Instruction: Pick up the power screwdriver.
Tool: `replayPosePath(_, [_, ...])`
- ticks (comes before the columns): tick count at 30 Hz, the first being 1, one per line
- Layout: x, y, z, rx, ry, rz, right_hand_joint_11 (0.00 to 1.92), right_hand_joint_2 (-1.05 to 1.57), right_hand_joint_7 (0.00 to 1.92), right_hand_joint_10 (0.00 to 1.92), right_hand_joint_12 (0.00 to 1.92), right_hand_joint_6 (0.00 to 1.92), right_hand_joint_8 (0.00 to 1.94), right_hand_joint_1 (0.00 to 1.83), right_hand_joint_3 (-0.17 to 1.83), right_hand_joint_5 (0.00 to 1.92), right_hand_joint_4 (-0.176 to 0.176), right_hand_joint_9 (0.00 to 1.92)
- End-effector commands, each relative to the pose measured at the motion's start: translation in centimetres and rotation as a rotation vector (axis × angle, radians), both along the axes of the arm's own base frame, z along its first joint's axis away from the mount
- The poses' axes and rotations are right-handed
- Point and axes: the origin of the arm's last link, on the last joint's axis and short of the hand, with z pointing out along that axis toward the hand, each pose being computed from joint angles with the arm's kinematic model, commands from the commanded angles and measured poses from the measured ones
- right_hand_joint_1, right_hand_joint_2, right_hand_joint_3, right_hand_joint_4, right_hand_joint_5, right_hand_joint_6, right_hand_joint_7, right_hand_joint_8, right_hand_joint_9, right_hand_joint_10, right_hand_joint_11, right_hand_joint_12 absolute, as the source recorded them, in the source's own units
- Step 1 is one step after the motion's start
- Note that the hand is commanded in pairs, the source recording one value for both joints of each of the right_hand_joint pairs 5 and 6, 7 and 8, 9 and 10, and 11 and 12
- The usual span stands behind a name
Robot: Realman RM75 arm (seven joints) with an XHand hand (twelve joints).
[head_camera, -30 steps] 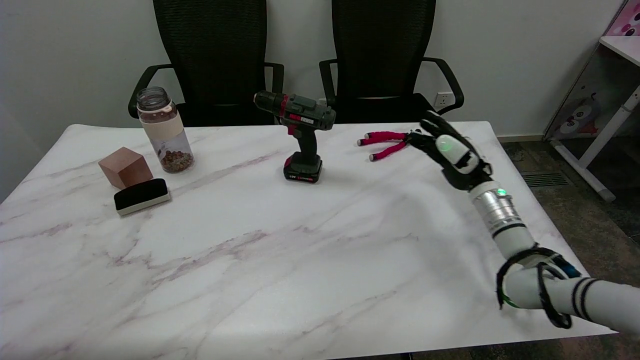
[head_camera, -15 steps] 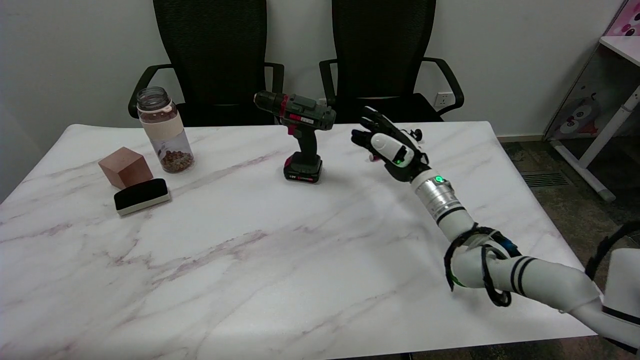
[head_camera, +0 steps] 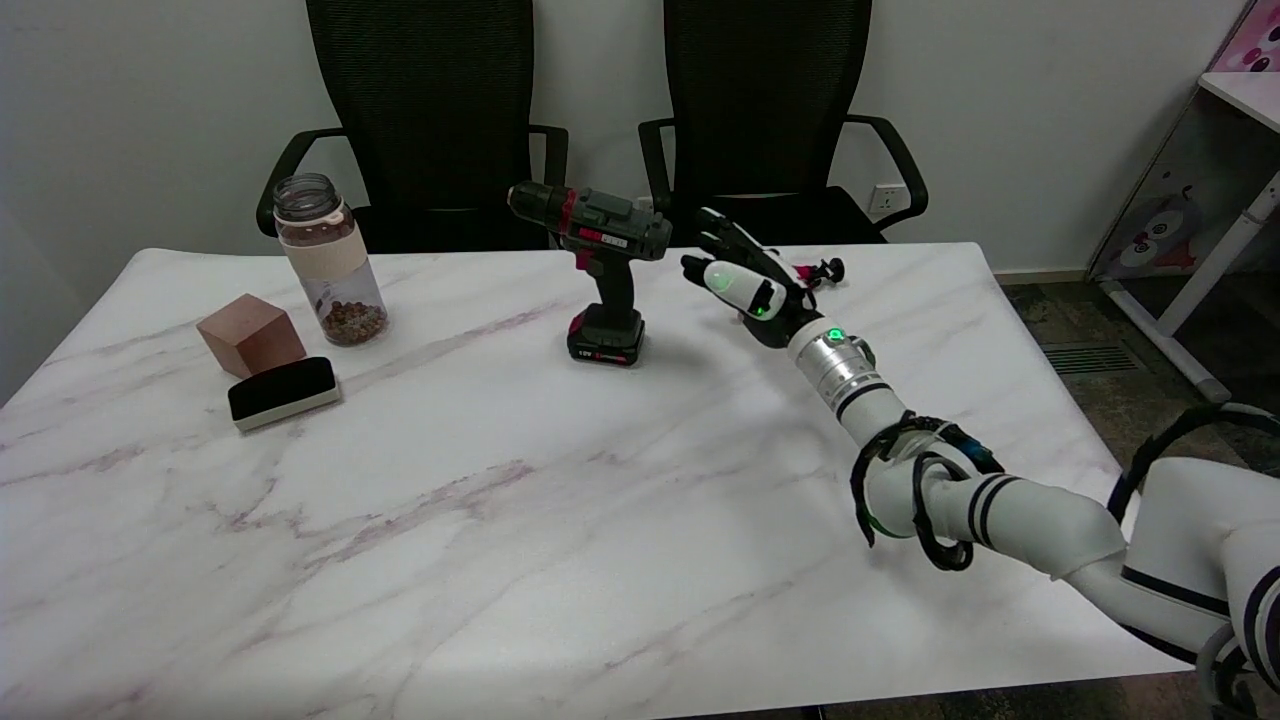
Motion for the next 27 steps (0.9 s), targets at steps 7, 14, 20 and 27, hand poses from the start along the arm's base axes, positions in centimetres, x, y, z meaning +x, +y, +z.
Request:
replayPosePath(7, [0.5,-3.7,-2.7,0.005,0.121,-0.079,0.25,-0.43,0.12,0.31,0.25,0.12,0.12,0.97,1.03,0.12,0.176,0.31])
replayPosePath(14, [1.3,-5.1,-3.7,0.005,0.187,-0.094,0.20,-0.51,0.11,0.27,0.20,0.11,0.11,0.98,1.06,0.11,0.176,0.27])
replayPosePath(20, [1.4,-5.9,-4.8,0.000,0.242,-0.105,0.13,-0.61,0.10,0.24,0.13,0.10,0.10,0.98,1.12,0.10,0.176,0.24])
replayPosePath(27, [1.5,-6.4,-5.4,0.004,0.274,-0.129,0.10,-0.68,0.08,0.21,0.10,0.08,0.08,0.98,1.11,0.08,0.176,0.21])
